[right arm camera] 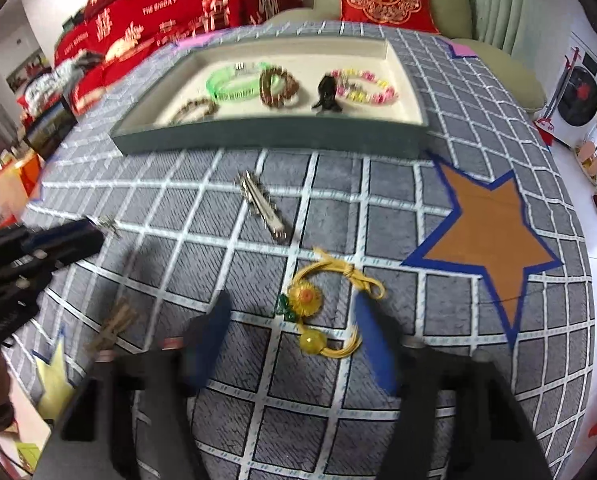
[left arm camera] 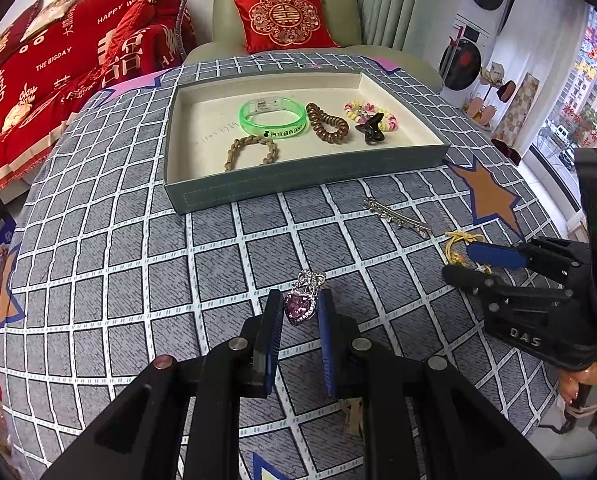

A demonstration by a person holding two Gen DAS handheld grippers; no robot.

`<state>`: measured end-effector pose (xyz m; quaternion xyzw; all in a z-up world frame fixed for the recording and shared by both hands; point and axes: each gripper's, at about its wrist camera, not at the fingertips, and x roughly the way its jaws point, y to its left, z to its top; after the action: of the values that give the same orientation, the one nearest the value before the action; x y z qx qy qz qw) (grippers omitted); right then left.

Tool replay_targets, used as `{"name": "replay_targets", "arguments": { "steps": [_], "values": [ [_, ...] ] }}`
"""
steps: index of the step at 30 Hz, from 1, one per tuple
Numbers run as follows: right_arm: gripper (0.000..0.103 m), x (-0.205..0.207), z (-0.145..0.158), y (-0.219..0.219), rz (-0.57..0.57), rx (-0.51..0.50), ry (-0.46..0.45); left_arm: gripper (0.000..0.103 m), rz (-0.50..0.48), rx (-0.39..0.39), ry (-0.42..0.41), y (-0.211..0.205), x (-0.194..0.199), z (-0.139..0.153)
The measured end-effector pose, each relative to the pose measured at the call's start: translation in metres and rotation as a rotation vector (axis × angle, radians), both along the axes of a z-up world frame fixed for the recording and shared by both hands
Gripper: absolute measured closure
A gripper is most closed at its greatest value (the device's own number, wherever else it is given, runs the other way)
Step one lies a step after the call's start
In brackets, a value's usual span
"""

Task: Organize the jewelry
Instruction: 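Lift the pendant and cord bracelet and carry both over the tray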

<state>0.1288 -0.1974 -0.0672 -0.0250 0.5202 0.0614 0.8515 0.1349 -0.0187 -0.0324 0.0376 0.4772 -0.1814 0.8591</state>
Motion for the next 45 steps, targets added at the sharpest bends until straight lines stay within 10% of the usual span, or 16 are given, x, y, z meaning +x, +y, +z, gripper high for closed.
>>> {"name": "replay_targets", "arguments": {
  "steps": [2,20,45],
  "values": [
    [0.085,-0.002,0.001,0.005,0.021,-0.020,-0.009,0.075,0.003,-0.001,0.000,0.001,0.000,0.001],
    [0.085,0.002,0.046,-0.028,-0.049,0.223,-0.065,0.075,0.023,-0.021,-0.040,0.004,0.001,0.023],
    [0.085,0.067,0.120,-0.038,-0.047,0.311,-0.181,0.075,0.058,-0.015,-0.158,-0.007,0.062,0.076]
  ]
}}
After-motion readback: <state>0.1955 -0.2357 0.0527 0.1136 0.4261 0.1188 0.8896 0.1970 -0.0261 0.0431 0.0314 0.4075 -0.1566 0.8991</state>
